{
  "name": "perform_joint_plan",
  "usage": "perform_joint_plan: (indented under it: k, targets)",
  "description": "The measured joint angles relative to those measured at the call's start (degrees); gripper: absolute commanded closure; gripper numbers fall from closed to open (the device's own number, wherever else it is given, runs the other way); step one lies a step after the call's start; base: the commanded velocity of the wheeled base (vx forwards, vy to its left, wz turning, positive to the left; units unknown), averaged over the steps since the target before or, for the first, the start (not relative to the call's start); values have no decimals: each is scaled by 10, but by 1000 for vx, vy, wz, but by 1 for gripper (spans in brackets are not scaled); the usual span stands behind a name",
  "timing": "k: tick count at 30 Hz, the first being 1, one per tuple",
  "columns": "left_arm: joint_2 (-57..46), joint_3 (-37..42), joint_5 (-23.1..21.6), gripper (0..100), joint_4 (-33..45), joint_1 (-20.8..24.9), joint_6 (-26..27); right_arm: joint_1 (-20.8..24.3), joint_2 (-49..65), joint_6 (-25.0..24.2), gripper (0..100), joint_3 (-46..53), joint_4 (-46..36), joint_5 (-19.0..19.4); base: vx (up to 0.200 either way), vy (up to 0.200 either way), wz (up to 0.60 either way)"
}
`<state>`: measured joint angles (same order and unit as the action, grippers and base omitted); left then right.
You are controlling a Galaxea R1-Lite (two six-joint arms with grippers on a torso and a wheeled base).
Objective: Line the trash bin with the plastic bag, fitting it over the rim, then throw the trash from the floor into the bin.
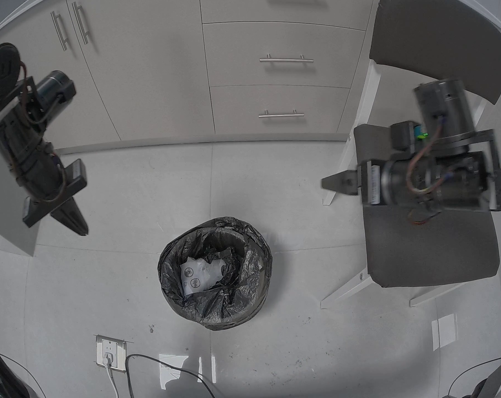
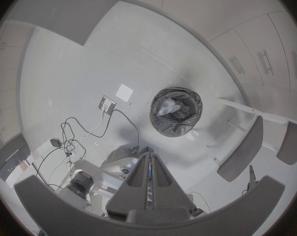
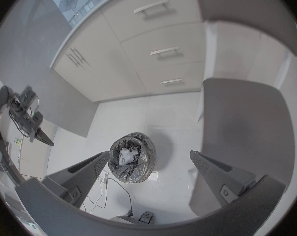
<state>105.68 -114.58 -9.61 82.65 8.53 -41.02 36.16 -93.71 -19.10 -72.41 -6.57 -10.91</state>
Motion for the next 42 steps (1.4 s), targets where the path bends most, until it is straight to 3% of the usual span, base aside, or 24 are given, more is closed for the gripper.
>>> perform_joint_plan:
  k: [7,14,19,23,31,37,42]
  targets:
    - [-86,0,-2,100,49,-45,38,-35,173,8,0,28,-69,-33,0,0,0]
    - [-248,0,-5,100,56,-45,109,-87,339,60,0,60,-109,-80,0,0,0]
    - [-384,13,-3,100,10,-41,148,-143,448,102,0,96,-120,-93,0,0,0]
    - [-474,67,1,100,-49,-52,171,-175,510,121,0,118,-124,-93,0,0,0]
    - [-651,282,-2,100,-192,-102,231,-233,630,158,0,171,-133,-58,0,0,0]
    - [-763,453,-13,100,-287,-129,273,-273,720,178,0,213,-164,2,0,0,0]
    - [-843,599,5,100,-366,-108,305,-306,796,194,0,243,-204,72,0,0,0]
